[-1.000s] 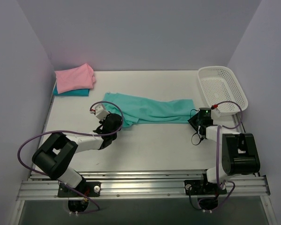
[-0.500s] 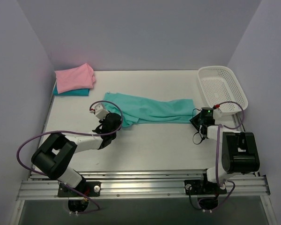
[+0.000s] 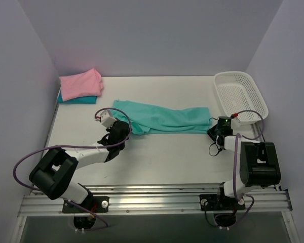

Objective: Fold and stack the t-shirts
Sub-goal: Flatten the tshirt out

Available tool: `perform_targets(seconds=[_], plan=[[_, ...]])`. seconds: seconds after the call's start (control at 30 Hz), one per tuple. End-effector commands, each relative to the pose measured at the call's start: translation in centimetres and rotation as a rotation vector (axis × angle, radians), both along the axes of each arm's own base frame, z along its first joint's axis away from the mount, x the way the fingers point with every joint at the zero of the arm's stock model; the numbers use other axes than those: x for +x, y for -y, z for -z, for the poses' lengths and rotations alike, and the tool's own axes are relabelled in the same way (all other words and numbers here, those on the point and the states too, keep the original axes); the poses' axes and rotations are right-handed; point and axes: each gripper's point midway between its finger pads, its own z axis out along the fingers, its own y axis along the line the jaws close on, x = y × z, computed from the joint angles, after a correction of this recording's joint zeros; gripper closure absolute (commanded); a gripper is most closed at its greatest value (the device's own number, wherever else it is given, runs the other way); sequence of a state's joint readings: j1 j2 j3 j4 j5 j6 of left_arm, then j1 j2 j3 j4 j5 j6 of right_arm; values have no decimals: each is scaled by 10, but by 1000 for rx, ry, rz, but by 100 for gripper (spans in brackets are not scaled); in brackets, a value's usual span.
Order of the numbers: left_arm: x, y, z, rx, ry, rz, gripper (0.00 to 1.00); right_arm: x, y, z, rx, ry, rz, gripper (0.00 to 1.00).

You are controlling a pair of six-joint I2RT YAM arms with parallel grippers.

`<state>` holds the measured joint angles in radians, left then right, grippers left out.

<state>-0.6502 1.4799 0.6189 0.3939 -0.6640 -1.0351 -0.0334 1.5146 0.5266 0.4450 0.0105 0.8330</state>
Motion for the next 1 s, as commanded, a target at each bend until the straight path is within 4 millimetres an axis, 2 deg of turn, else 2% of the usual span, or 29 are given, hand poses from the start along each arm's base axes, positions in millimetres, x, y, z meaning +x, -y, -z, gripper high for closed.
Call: perform_targets(seconds=[0.0, 0.03, 0.33, 0.4, 0.43, 0.47, 0.5, 0.53, 0.57, 0.63, 0.7, 0.73, 0.77, 0.8, 0.87, 0.9, 0.97], plan=[[5, 0, -5, -18, 21, -3, 98, -26, 1, 22, -9, -114, -10, 94], [5, 0, -5, -17, 20, -3, 98, -26, 1, 22, -8, -114, -8, 100], [6, 0, -7, -12, 26, -8, 98, -23, 1, 14, -13, -75, -14, 100], [7, -1, -14, -4, 41, -6, 98, -20, -2, 4, -14, -47, -22, 100], [8, -1, -19, -2, 52, -4, 98, -18, -10, -2, 6, -34, -50, 100], [9, -1, -32, -9, 78, -2, 98, -16, -13, -10, 6, -17, -55, 100], [8, -1, -38, 10, 90, 9, 98, -15, -12, -24, -2, 12, -50, 100], [8, 0, -46, 13, 106, 18, 98, -10, -28, -40, -8, 45, -95, 100], [6, -1, -61, 5, 137, 23, 98, -6, -25, -53, -44, 75, -75, 100], [4, -2, -78, 29, 165, 34, 98, -2, -38, -100, -67, 166, -104, 100], [-1, -4, -105, 48, 215, 49, 98, -6, -39, -137, -104, 232, -100, 100], [-3, -3, -117, 54, 238, 60, 98, -3, -40, -164, -110, 284, -102, 100], [-7, -5, -130, 63, 260, 65, 98, -7, -42, -174, -121, 288, -111, 100], [-7, -5, -147, 88, 287, 74, 98, -11, -41, -197, -132, 341, -108, 100], [-15, -6, -169, 109, 307, 99, 98, -22, -38, -237, -138, 406, -109, 100], [-19, -7, -180, 131, 321, 113, 98, -26, -37, -249, -145, 428, -107, 100], [-32, -9, -216, 126, 372, 145, 98, -38, -33, -282, -160, 476, -107, 100]])
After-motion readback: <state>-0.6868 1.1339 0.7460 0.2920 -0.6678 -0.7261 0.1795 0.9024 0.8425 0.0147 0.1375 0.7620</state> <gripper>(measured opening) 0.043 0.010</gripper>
